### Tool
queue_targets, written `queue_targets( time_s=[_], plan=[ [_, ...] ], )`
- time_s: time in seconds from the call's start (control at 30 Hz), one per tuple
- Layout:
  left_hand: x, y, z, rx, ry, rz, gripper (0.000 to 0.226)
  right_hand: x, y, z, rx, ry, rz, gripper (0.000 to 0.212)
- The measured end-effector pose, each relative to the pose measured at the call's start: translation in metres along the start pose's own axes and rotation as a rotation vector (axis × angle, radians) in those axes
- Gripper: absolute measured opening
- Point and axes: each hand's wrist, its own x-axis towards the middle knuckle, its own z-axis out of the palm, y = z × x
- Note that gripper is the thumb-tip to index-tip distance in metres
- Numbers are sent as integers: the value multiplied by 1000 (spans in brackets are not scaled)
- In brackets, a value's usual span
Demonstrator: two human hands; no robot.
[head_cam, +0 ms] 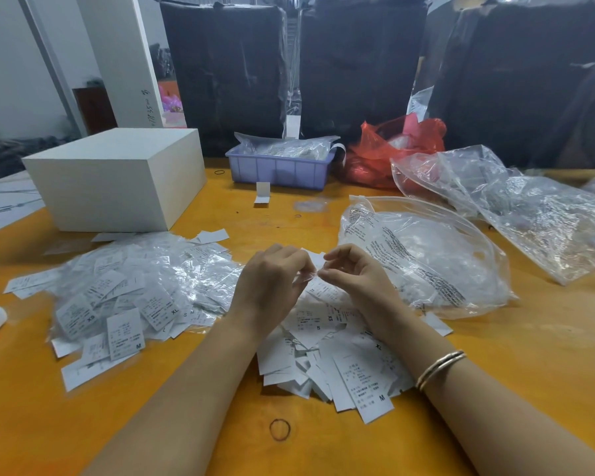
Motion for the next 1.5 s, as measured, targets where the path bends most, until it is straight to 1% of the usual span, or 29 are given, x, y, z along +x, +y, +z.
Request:
queue_targets(
  time_s=[0.13,0.23,0.3,0.37,0.43,0.47,0.53,0.57,0.6,0.63,0.7,0.77,0.83,0.87,0.93,1.0,1.1,1.17,1.23,1.3,1.4,1.5],
  plan=[
    [-1,0,1,-22,-1,3,14,2,0,-2,169,9,52,26],
    [0,1,2,-34,15,18,16,3,-4,-3,260,-9,121,31],
    [0,2,4,-38,33,18,16,4,-5,-3,312,9,164,32],
    [-1,3,6,-115,41,-32,14,5,-6,-4,411,49,174,31],
    [-1,5,9,-352,24,-199,12,4,-8,-7,473,105,143,26],
    [-1,6,9,-518,9,-317,12,2,-9,-10,409,126,116,24],
    [1,9,9,-826,-1,-550,12,-2,-9,-11,141,79,90,30],
    [2,10,9,-931,14,-632,14,-3,-9,-10,37,29,82,34],
    [3,11,9,-1002,22,-685,17,-4,-8,-7,-20,-2,69,34],
    [3,11,8,-1035,14,-714,19,-3,-8,-5,-46,-2,49,28],
    [4,11,7,-1038,-52,-733,21,-2,-7,-4,-67,41,15,11],
    [5,10,6,-1044,-98,-738,17,0,-5,-6,-72,71,3,6],
    [5,8,7,-1015,-64,-737,10,0,-5,-7,-110,69,-20,3],
    [4,6,7,-989,-41,-734,7,-1,-5,-6,-142,65,-41,4],
    [4,4,8,-953,-22,-724,2,-1,-5,-3,-217,85,-96,13],
    [3,5,9,-959,-33,-719,6,-2,-5,-1,-283,117,-153,20],
    [4,6,9,-947,-39,-727,9,-2,-6,1,-310,120,-169,14],
    [4,5,9,-936,-10,-749,11,-2,-6,2,-345,87,-170,12],
    [3,5,9,-955,14,-775,15,-3,-6,3,-384,30,-166,15],
    [3,7,9,-968,38,-775,18,-4,-7,5,-353,5,-143,15],
    [5,7,9,-965,63,-820,17,-3,-8,6,-217,44,-104,15],
    [7,3,8,-1086,21,-890,14,-3,-8,4,-168,59,-80,21]
  ],
)
